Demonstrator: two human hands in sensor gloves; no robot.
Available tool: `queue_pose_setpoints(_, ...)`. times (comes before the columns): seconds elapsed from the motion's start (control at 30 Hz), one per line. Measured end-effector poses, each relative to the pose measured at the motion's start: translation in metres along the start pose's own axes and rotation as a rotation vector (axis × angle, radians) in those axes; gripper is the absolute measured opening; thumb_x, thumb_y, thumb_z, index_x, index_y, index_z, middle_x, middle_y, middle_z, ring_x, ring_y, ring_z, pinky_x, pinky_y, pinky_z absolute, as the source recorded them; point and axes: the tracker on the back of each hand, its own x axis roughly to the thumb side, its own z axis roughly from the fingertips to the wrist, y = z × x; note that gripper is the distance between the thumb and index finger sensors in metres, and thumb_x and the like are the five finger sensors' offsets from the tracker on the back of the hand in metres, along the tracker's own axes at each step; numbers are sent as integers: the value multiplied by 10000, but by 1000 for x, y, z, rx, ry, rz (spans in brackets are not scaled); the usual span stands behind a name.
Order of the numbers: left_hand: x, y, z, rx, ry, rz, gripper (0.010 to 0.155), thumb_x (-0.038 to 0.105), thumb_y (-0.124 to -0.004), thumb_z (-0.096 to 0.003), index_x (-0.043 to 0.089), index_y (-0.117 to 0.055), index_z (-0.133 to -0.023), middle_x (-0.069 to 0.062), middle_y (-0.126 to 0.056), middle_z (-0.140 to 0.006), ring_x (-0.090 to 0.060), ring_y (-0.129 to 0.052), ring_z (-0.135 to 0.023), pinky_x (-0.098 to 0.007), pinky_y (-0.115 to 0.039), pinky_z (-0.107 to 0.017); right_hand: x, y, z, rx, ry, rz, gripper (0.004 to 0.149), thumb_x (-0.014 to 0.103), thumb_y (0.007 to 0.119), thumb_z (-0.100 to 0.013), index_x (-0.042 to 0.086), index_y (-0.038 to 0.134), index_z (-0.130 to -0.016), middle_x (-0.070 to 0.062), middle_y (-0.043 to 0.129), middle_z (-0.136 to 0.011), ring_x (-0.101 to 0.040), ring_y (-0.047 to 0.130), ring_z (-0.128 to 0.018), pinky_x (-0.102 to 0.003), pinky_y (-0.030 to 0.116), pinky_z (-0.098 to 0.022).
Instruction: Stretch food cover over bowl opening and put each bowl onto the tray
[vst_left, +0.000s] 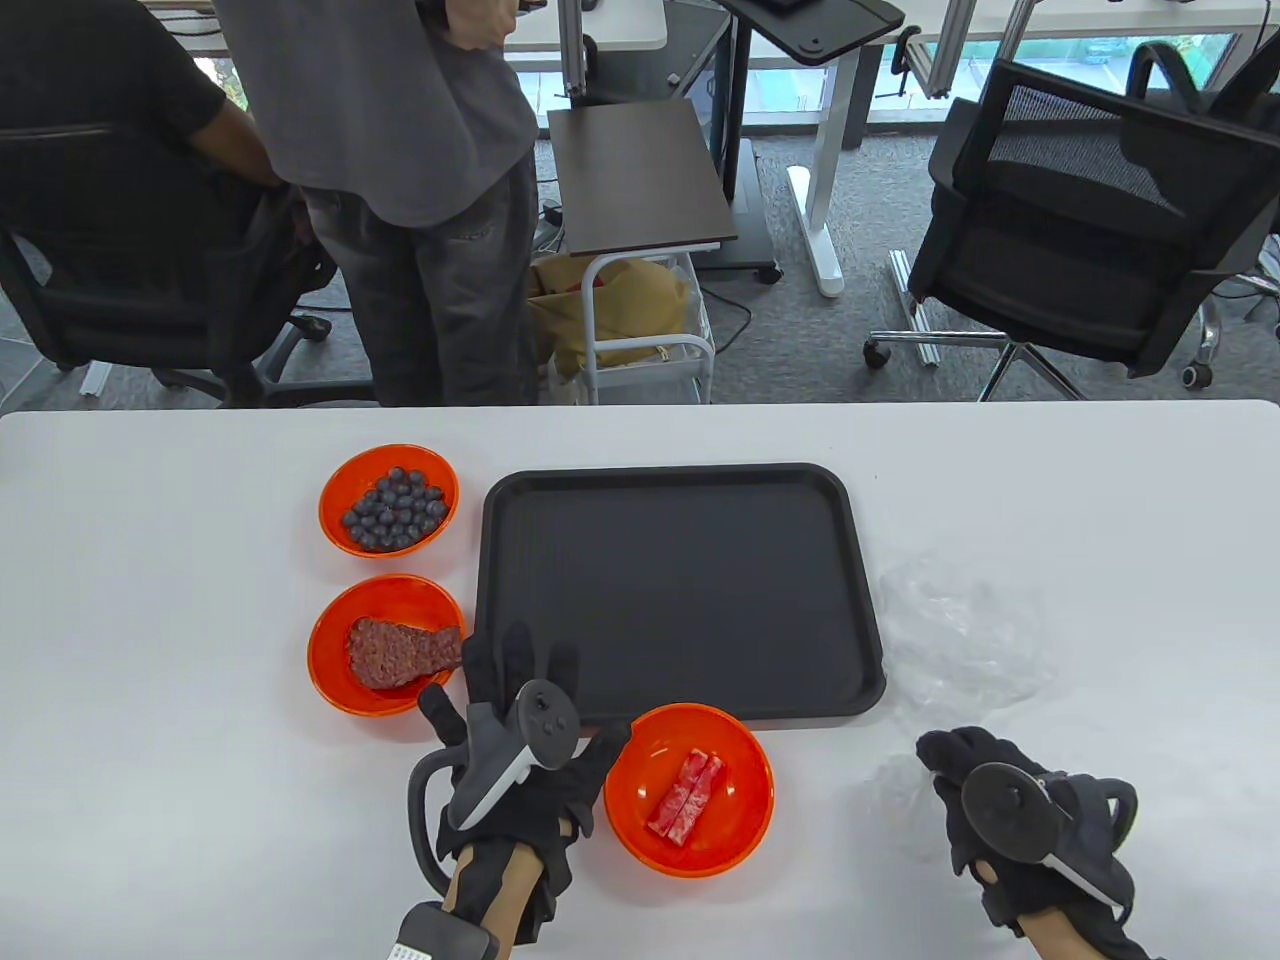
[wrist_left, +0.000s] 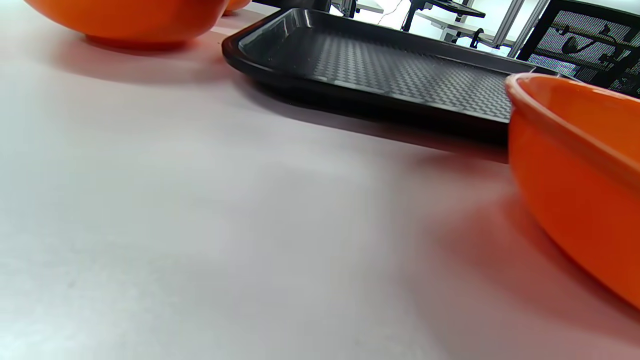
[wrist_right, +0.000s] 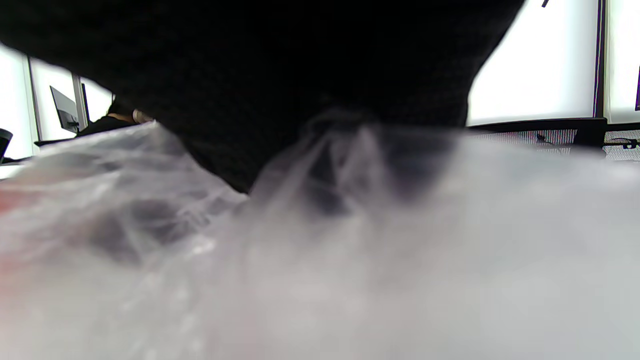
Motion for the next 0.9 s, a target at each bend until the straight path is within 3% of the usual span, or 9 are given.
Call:
queue_pose_setpoints(0.23,-1,2,1,3,-9,25,856,913,-340,-385,559,8,-1082,159,257,-1125,-169,362,-988,-586,198,-611,23,-50,-7,-151,-59,-77,405,219,1043,-364,278,973,-758,-21,1028,-763,-258,1137,-525,-321,1013,-338)
queue_pose_setpoints(0.37,3,8,8,42,-90,87,862,899,-345,-383,545,-51,-1112,154,205,-1162,-173,303,-1038,-590,159,-654,48,-69,-16,-238,-120,-110,402,221,1040,-366,280,971,-758,-21,1025,-765,-256,1136,-529,-322,1012,-340)
queue_pose_setpoints(0.43,7,14,18,111,-95,72,885,899,-344,-379,521,-149,-1155,141,118,-1208,-192,208,-1106,-607,79,-716,65,-71,-21,-269,-177,-136,401,222,1036,-370,280,966,-760,-23,1020,-769,-255,1132,-536,-325,1010,-349)
queue_pose_setpoints(0.5,10,21,27,217,-161,133,909,881,-358,-394,452,-306,-1193,87,-86,-1280,-230,-39,-1210,-632,-110,-793,79,-69,-26,-292,-205,-155,399,222,1034,-371,276,966,-760,-25,1018,-770,-257,1130,-539,-329,1009,-351)
queue_pose_setpoints(0.6,14,30,35,304,-233,238,908,839,-455,-417,338,-533,-1170,30,-327,-1295,-283,-290,-1230,-614,-315,-834,101,-64,-32,-312,-250,-188,397,225,1030,-375,278,963,-763,-23,1014,-774,-256,1127,-544,-329,1007,-355)
queue_pose_setpoints(0.73,15,32,38,303,-328,393,880,812,-515,-435,270,-673,-1110,-48,-524,-1263,-381,-548,-1172,-560,-525,-825,131,-55,-37,-333,-310,-230,399,233,1027,-378,279,957,-768,-22,1010,-778,-254,1124,-551,-330,1005,-361)
queue_pose_setpoints(0.9,15,27,31,172,-433,674,907,830,-644,-429,189,-747,-1062,-125,-764,-1145,-442,-780,-1043,-568,-674,-765,160,-44,-36,-370,-373,-312,400,233,1022,-382,276,949,-773,-23,1005,-781,-254,1121,-558,-332,1004,-366)
